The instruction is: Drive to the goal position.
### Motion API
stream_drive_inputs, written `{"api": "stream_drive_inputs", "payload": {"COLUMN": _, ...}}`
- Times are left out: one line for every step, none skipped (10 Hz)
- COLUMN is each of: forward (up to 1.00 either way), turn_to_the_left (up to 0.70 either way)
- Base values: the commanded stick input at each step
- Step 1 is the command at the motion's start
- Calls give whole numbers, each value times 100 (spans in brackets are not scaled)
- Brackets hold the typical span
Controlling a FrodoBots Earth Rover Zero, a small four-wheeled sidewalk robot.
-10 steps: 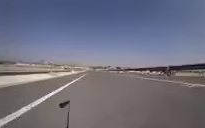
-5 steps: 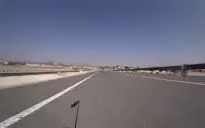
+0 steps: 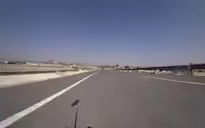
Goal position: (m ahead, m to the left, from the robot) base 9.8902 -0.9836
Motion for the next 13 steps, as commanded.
{"api": "stream_drive_inputs", "payload": {"forward": 100, "turn_to_the_left": 0}}
{"api": "stream_drive_inputs", "payload": {"forward": 100, "turn_to_the_left": 0}}
{"api": "stream_drive_inputs", "payload": {"forward": 100, "turn_to_the_left": 0}}
{"api": "stream_drive_inputs", "payload": {"forward": 100, "turn_to_the_left": 0}}
{"api": "stream_drive_inputs", "payload": {"forward": 100, "turn_to_the_left": 0}}
{"api": "stream_drive_inputs", "payload": {"forward": 100, "turn_to_the_left": 0}}
{"api": "stream_drive_inputs", "payload": {"forward": 100, "turn_to_the_left": 0}}
{"api": "stream_drive_inputs", "payload": {"forward": 100, "turn_to_the_left": 0}}
{"api": "stream_drive_inputs", "payload": {"forward": 100, "turn_to_the_left": 0}}
{"api": "stream_drive_inputs", "payload": {"forward": 100, "turn_to_the_left": 0}}
{"api": "stream_drive_inputs", "payload": {"forward": 100, "turn_to_the_left": 0}}
{"api": "stream_drive_inputs", "payload": {"forward": 100, "turn_to_the_left": 0}}
{"api": "stream_drive_inputs", "payload": {"forward": 100, "turn_to_the_left": 0}}
